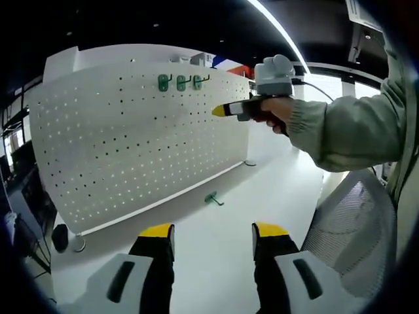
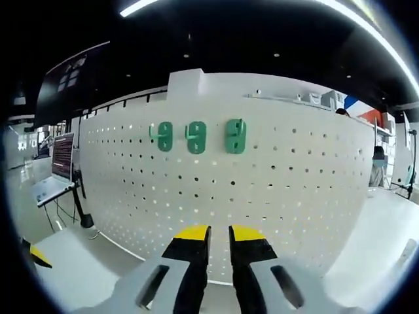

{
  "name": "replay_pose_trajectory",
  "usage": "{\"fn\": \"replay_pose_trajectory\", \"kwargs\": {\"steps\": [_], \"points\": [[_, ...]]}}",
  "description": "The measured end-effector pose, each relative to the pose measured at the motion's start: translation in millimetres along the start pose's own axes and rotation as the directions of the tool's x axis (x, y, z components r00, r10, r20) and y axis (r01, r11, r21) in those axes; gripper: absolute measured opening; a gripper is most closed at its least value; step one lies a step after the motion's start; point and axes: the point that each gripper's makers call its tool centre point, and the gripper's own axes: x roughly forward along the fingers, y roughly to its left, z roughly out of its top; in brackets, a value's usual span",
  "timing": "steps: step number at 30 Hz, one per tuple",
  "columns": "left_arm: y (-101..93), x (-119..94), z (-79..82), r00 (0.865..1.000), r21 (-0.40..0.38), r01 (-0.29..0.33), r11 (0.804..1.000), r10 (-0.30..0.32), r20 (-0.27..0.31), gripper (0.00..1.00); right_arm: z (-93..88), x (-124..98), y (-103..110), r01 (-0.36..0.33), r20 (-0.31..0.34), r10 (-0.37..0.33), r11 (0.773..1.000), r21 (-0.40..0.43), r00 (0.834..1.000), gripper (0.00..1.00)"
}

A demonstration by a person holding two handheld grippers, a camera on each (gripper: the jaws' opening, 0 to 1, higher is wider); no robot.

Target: Insert the hook assembly into the mounting plate slot until the hook locks in place.

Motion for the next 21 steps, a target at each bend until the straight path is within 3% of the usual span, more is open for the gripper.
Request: {"fn": "replay_pose_trajectory", "kwargs": {"steps": [21], "points": [[-6.5, -10.2, 5.0, 1.0, 0.022, -0.012, 1.0, 0.012, 0.016, 0.49, -63.4, -43.3, 25.8, -0.08, -0.157, 0.081, 0.997, 0.014, 0.984, 0.21]]}}
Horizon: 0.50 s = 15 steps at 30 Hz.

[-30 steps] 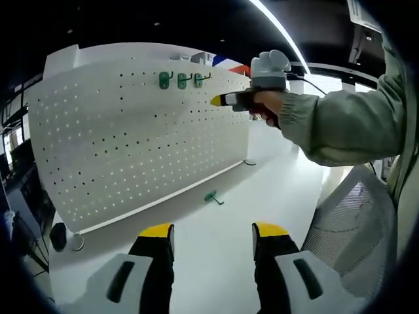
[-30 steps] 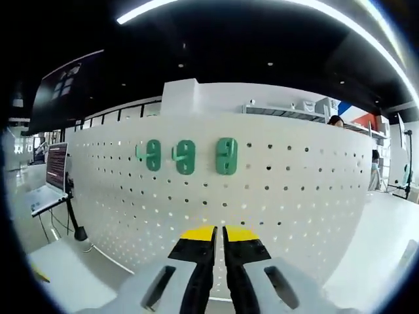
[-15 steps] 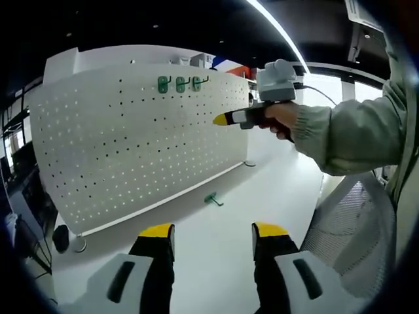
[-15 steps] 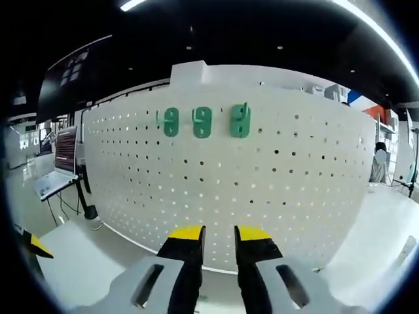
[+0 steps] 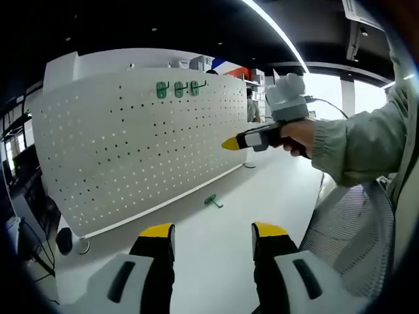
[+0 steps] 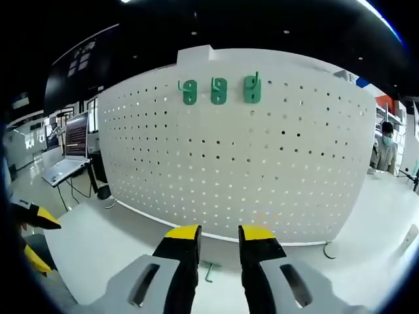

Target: Insert the hook assembly into the mounting plate slot until the hook locks in place.

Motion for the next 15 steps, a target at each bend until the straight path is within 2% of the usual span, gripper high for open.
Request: {"fn": "replay_pose_trajectory", "kwargs": {"steps": [11, 13, 15], "points": [[-3.5, -4.4, 0.8, 1.0, 0.009, -0.004, 1.0, 0.004, 0.002, 0.48, -29.9, -18.7, 18.6, -0.056, -0.064, 0.057, 0.998, 0.019, 0.996, 0.24], [-3.8, -5.0, 1.6, 1.0, 0.01, -0.006, 1.0, 0.006, 0.004, 0.48, -38.8, -22.1, 23.4, -0.076, -0.094, 0.075, 0.997, 0.0, 0.993, 0.25], [-4.1, -5.5, 2.1, 1.0, 0.012, -0.006, 1.0, 0.006, 0.005, 0.48, -43.1, -26.1, 24.9, -0.077, -0.097, 0.077, 0.997, 0.001, 0.992, 0.25]]}}
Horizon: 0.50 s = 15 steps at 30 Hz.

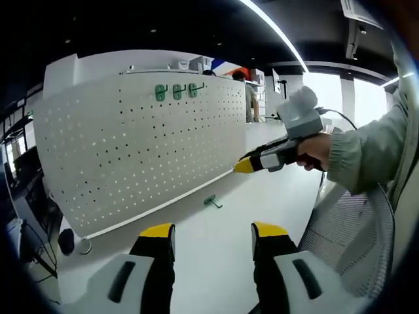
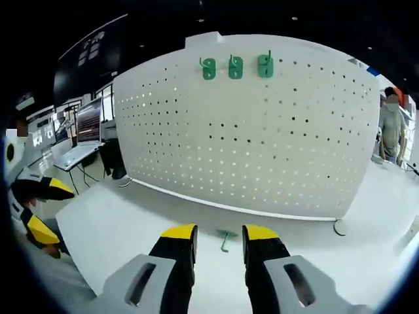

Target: Insert the hook assembly into the mounting plate slot until the hook locks in place.

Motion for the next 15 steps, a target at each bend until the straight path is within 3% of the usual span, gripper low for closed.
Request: {"fn": "replay_pose_trajectory", "kwargs": {"steps": [15], "points": [[-5.6, -1.7, -1.0, 1.0, 0.016, 0.01, 1.0, -0.01, -0.005, 0.48, -26.3, -23.5, 17.0, -0.053, -0.053, 0.054, 0.998, 0.034, 0.997, 0.28]]}}
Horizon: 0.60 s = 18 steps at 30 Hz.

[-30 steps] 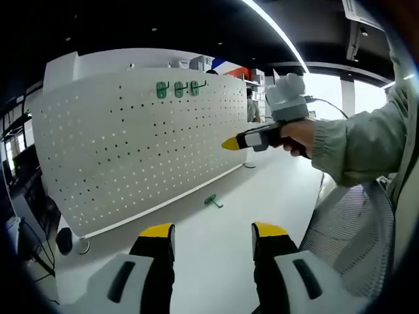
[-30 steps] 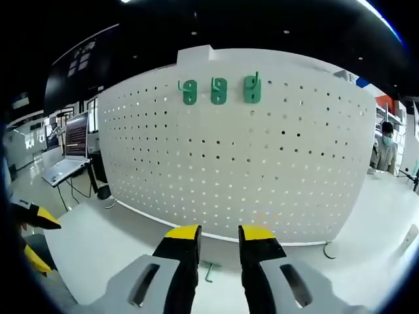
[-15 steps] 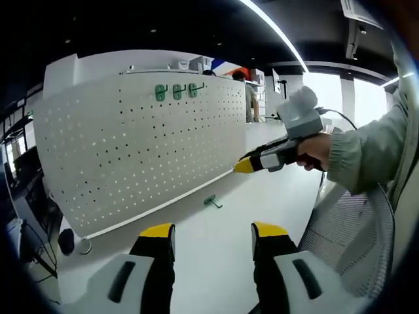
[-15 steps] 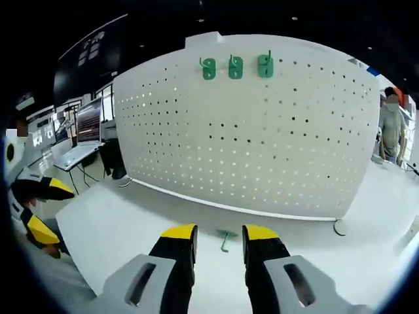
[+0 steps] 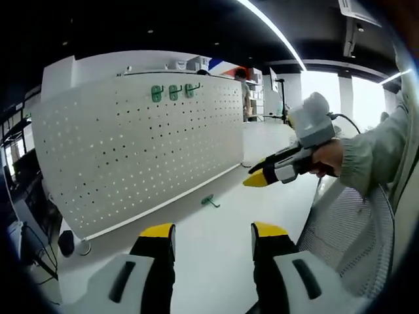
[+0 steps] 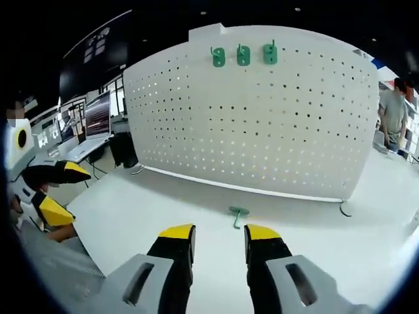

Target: Insert the hook assembly into the mounting plate slot until the hook locks in place.

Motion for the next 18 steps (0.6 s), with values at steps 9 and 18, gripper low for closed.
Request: {"fn": "replay_pose_trajectory", "kwargs": {"steps": [9, 18], "points": [[-1.5, 3.0, 1.2, 1.0, 0.011, 0.007, 1.0, -0.007, -0.004, 0.48, -4.9, -13.8, 0.2, -0.017, -0.007, 0.017, 1.0, 0.022, 1.0, 0.28], [-9.4, 11.6, 3.0, 1.0, 0.023, 0.028, 0.999, -0.028, -0.009, 0.48, -10.5, -25.8, -3.8, -0.018, -0.019, 0.019, 0.999, 0.033, 1.0, 0.29]]}}
